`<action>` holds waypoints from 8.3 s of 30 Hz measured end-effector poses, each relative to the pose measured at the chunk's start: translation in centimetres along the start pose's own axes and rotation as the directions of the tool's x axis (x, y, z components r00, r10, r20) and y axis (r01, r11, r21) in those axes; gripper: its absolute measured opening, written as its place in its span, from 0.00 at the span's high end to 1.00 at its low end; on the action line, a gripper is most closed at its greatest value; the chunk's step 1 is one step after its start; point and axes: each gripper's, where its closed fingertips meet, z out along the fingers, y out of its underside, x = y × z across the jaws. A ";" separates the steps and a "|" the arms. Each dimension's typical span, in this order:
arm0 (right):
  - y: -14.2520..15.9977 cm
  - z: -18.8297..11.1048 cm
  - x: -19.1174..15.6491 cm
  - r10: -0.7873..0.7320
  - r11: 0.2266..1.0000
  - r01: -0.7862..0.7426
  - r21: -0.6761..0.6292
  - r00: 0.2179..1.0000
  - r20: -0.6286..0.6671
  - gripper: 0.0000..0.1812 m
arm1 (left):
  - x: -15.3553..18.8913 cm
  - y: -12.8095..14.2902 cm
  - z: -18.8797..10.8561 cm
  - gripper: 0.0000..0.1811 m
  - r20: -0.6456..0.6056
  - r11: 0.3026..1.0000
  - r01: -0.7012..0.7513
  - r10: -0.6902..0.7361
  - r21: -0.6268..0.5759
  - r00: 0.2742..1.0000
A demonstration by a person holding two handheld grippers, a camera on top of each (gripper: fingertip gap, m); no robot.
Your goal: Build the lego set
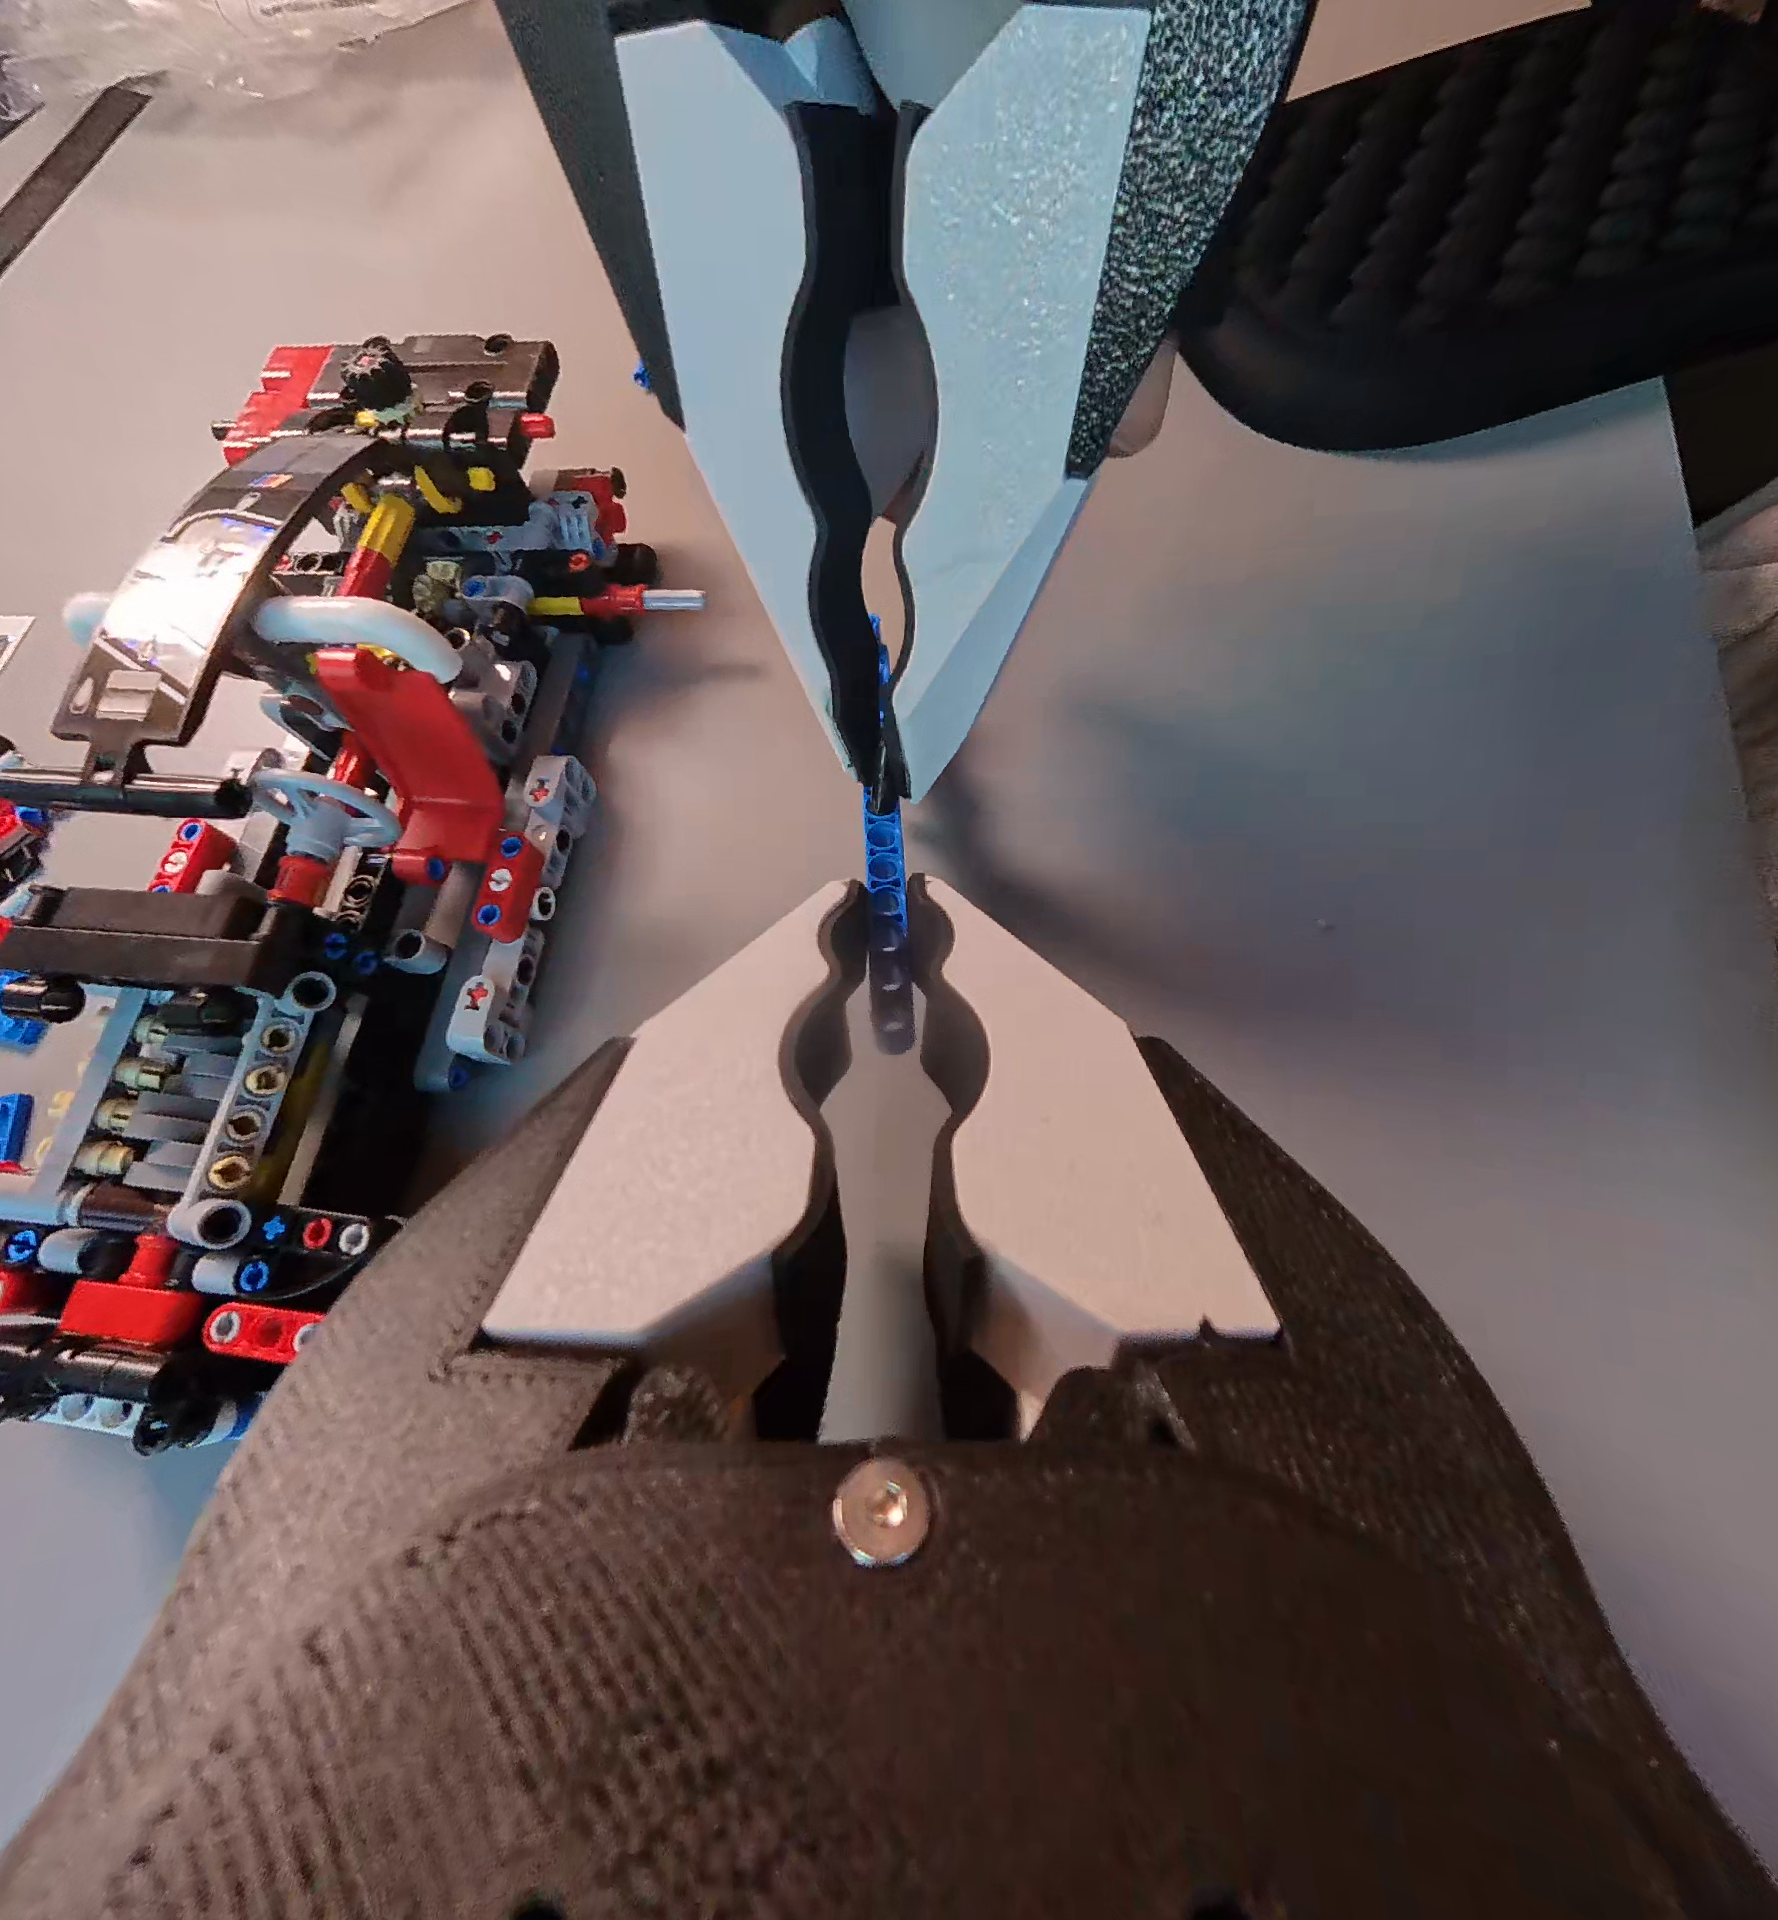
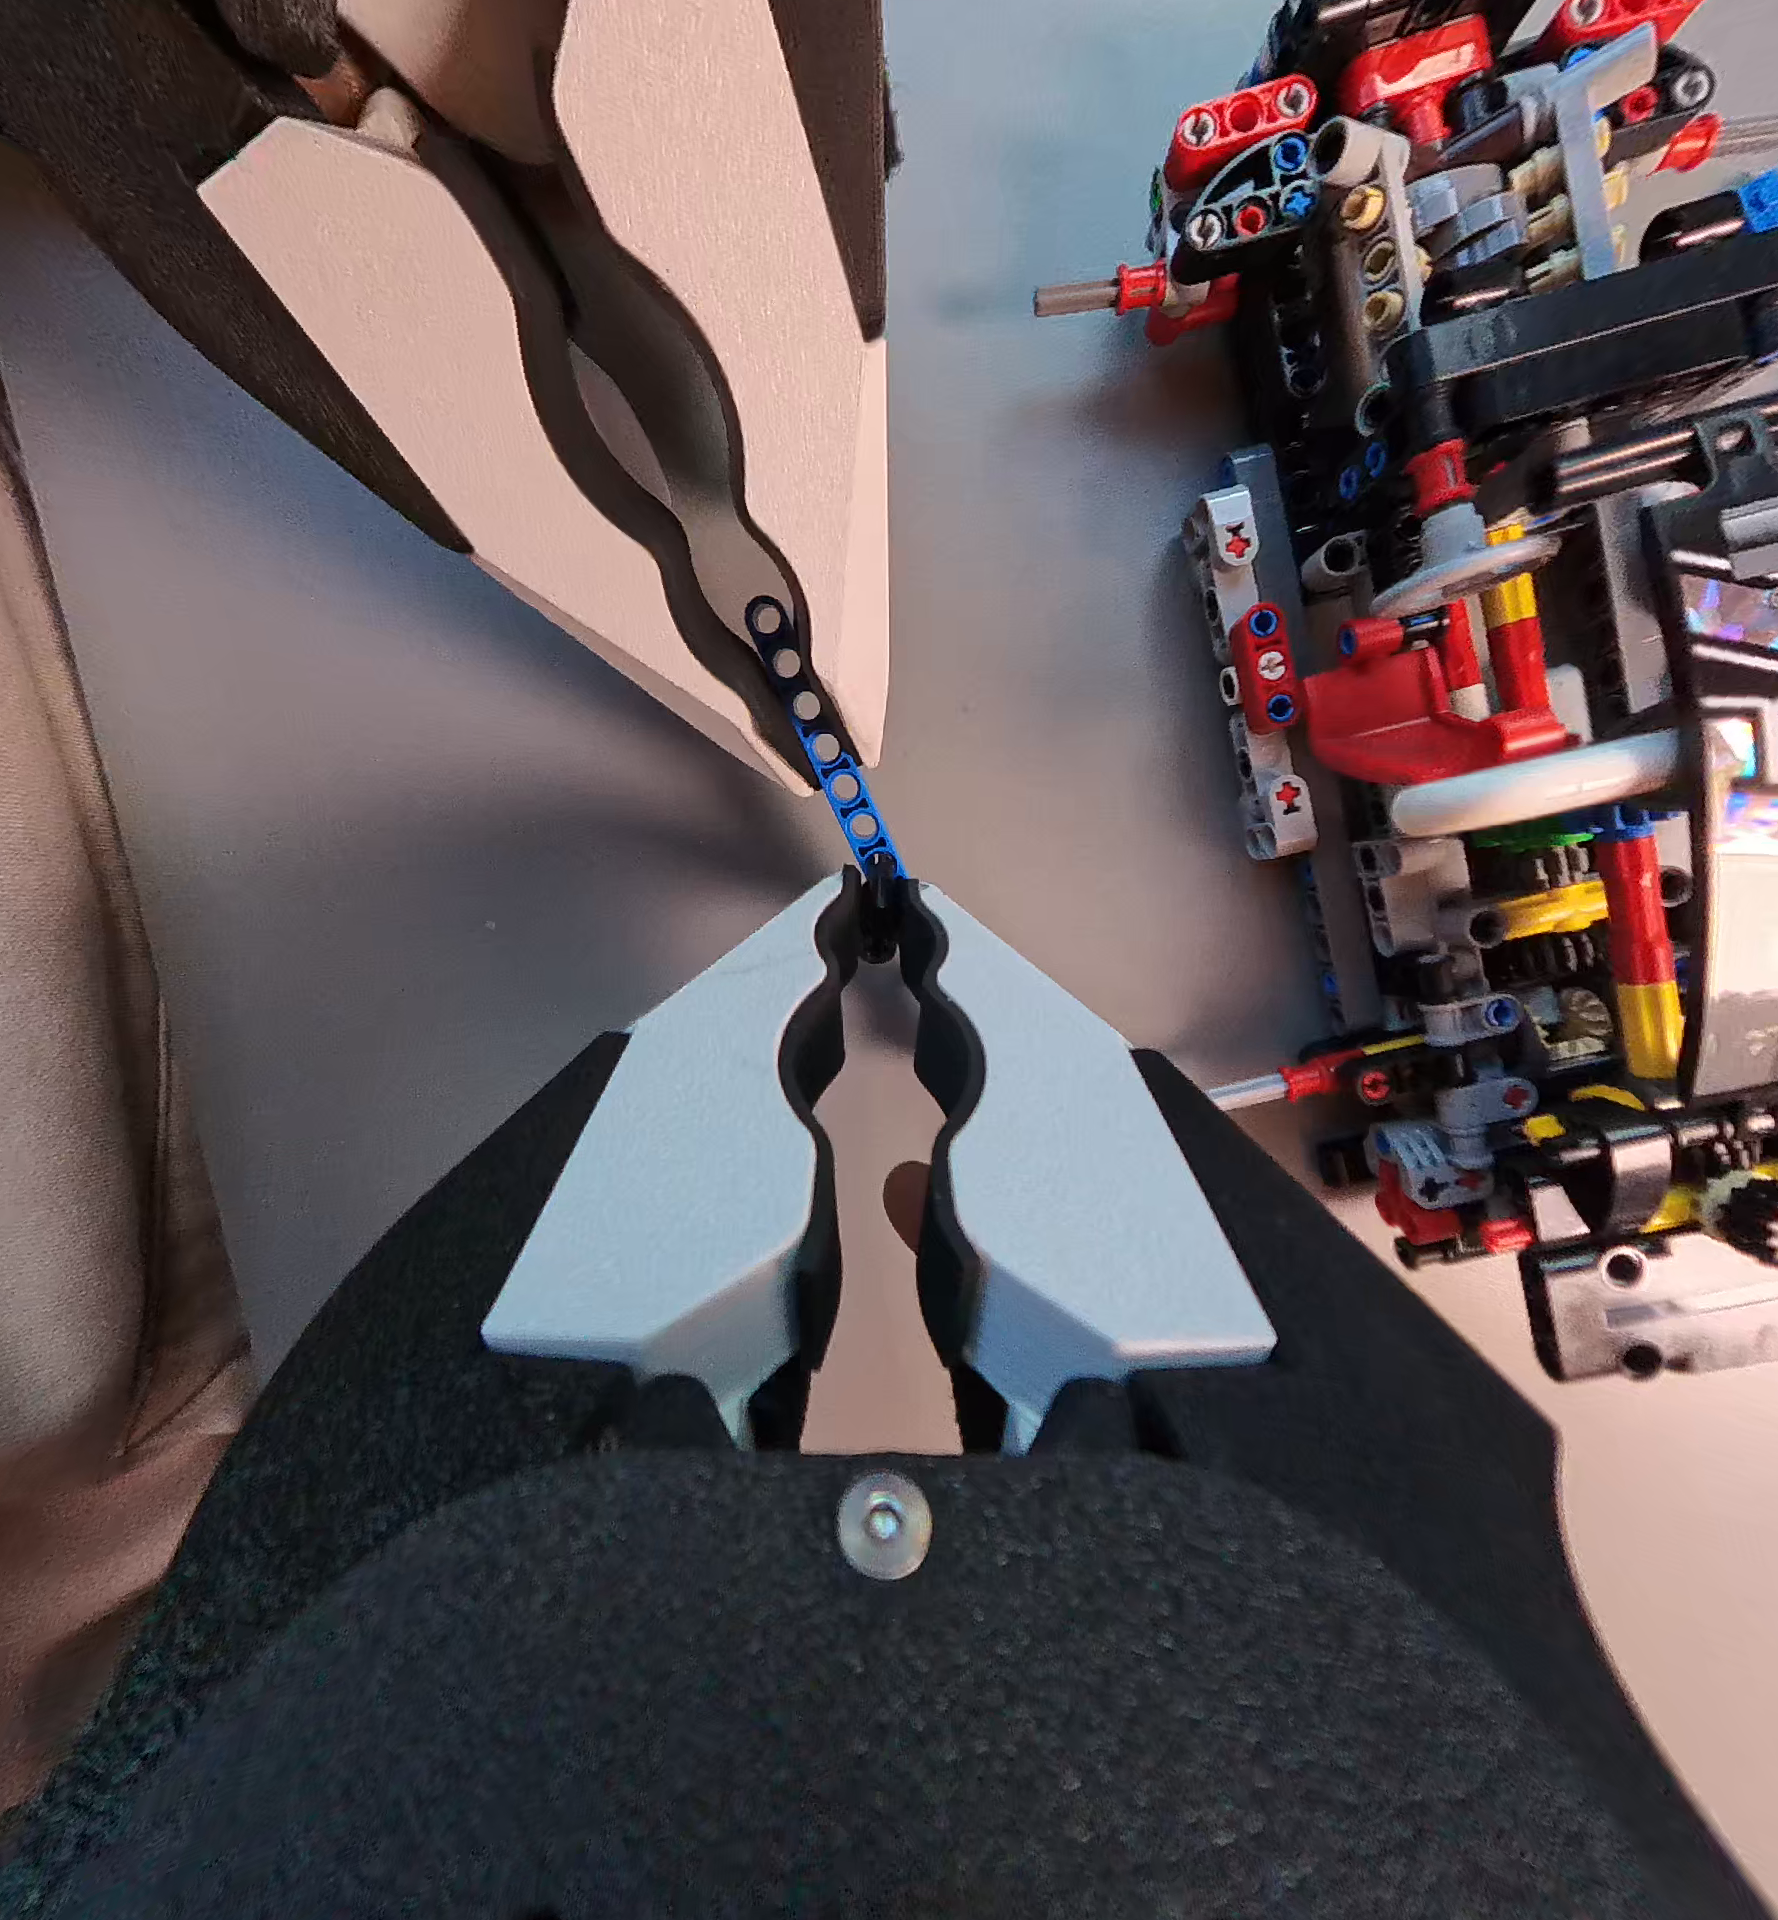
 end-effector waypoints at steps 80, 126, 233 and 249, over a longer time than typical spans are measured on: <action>-2.0 -3.2 1.3 -0.207 0.858 0.412 0.307 0.824 -0.528 0.81 | -1.9 -2.3 -1.1 0.97 -0.153 0.903 0.402 -0.380 0.154 0.912; -1.6 -3.1 0.2 -0.509 0.855 0.518 0.025 0.848 -0.146 0.97 | -0.7 -4.0 -2.7 0.97 0.024 0.956 -0.122 0.120 0.266 0.993; 2.4 -1.4 0.7 -0.181 0.899 0.210 0.384 0.977 -0.110 0.87 | -0.9 -0.1 -1.3 0.89 -0.196 0.960 0.262 -0.240 0.100 0.951; 2.7 0.1 0.2 -0.230 0.917 0.257 0.306 0.965 -0.125 0.87 | 0.3 2.8 -0.1 0.97 -0.096 0.994 -0.061 0.052 -0.096 0.994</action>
